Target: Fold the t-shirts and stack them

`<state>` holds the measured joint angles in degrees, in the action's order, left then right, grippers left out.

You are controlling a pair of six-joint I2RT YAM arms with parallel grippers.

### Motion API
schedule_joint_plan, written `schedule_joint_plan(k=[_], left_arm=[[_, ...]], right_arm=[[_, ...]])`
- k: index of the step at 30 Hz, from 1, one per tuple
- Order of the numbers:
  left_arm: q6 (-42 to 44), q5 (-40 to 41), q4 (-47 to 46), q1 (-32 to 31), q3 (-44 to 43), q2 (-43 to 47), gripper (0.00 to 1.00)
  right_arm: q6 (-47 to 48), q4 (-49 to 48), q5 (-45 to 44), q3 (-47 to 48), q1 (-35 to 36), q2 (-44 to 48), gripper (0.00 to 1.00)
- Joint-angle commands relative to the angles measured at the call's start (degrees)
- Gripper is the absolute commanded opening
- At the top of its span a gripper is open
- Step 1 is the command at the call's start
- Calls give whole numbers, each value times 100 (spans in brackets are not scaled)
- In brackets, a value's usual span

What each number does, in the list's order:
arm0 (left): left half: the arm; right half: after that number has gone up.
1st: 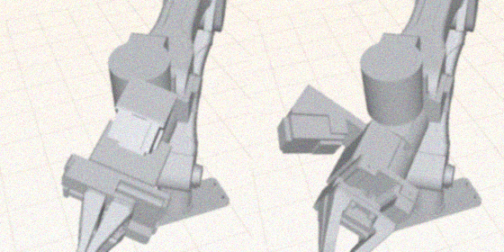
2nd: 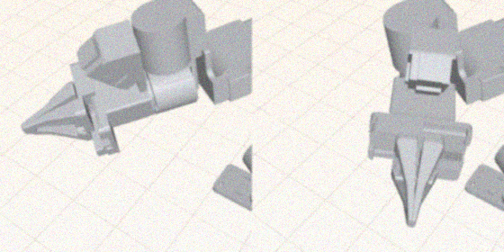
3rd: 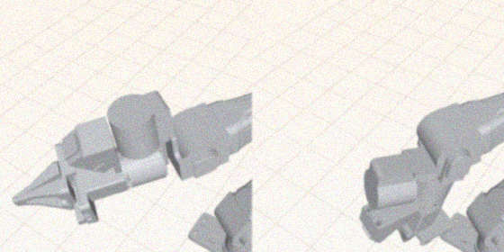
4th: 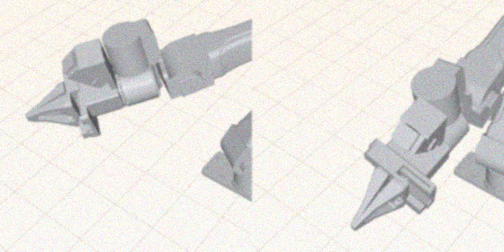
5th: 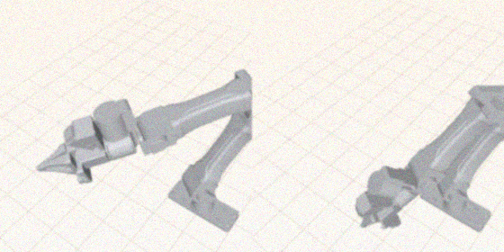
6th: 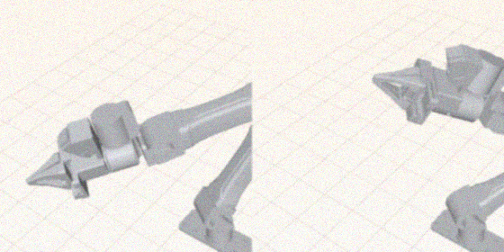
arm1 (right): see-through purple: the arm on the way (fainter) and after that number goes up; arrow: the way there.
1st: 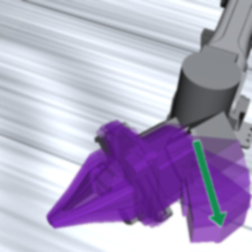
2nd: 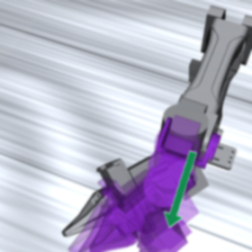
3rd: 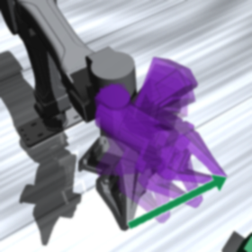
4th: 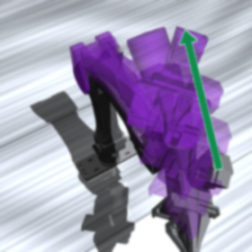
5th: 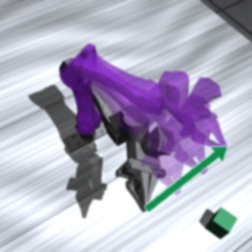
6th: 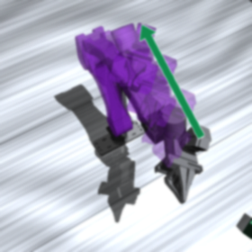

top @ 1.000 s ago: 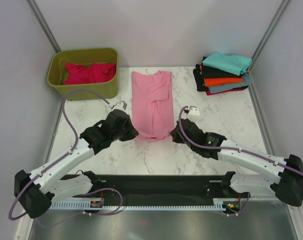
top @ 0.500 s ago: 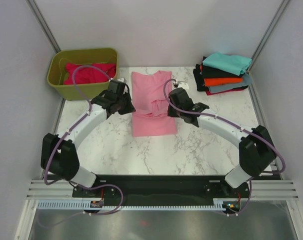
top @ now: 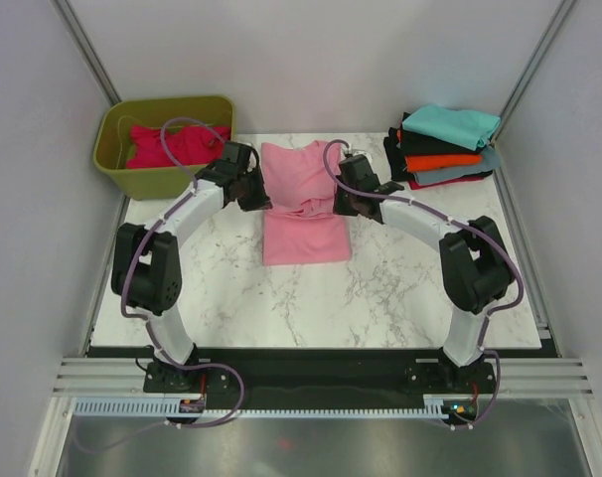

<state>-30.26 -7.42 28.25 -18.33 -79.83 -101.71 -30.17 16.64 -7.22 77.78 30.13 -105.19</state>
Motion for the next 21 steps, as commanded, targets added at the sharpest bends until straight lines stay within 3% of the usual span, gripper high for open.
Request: schedule_joint_plan(k=[1, 7, 9, 10, 11, 12, 16, 17, 19, 21], left_arm=[[284, -181, -92, 48, -366, -348, 4], [214, -110, 101, 206, -883, -1104, 8], [222, -67, 276, 259, -1278, -1411, 13], [205, -40, 373, 303, -1446, -1526, 15], [205, -40, 470, 330, -1639, -1632, 18], [205, -110, 680, 365, -2058, -1850, 27], [213, -172, 1321, 435, -3271, -2212, 49], [231, -207, 1506, 435, -3658, -2221, 65], [240, -216, 1595, 427, -3864, -2160, 73], [266, -260, 1605, 409, -3812, -1862, 73]], right_arm=[[99, -153, 282, 378, -121, -309, 0], [82, -100, 642, 1009, -402, -994, 32], [64, -48, 705, 1309, -560, -1284, 46], [73, 75, 870, 1728, -613, -1398, 59], [125, 172, 898, 1984, -657, -1652, 63], [134, 303, 898, 2265, -745, -1793, 65], [187, 997, 1047, 3732, -991, -2216, 70], [196, 1051, 1117, 3832, -1061, -2173, 70], [257, 1051, 1135, 3676, -1088, -1972, 72], [319, 999, 1301, 3325, -1088, -1550, 72]])
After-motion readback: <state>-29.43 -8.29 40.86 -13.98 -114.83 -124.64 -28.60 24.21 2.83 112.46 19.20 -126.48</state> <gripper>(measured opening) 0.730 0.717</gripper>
